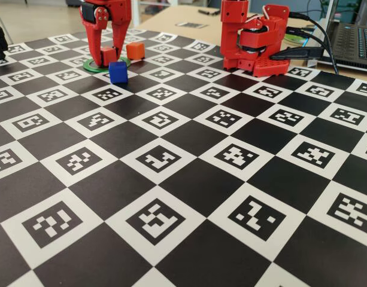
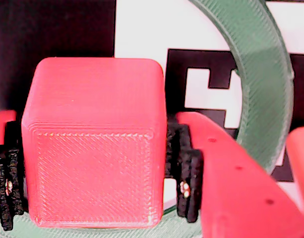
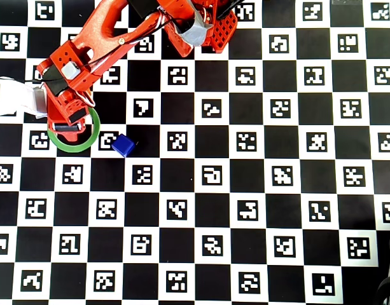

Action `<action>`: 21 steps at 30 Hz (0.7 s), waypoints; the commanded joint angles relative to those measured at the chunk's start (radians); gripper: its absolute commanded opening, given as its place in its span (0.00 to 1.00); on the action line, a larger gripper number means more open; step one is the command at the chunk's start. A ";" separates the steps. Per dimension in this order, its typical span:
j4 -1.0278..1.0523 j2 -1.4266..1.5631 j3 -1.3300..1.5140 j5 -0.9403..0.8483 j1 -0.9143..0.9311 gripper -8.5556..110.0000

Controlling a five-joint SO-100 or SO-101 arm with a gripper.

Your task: Grab the red cube then put it in the green circle then put the blue cube on top and finally the orange cube on top

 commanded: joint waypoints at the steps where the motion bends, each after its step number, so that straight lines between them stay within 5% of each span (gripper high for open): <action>1: -0.018 0.037 -0.006 -0.002 -0.008 0.20; 21: 0.066 0.058 -0.110 0.018 0.005 0.34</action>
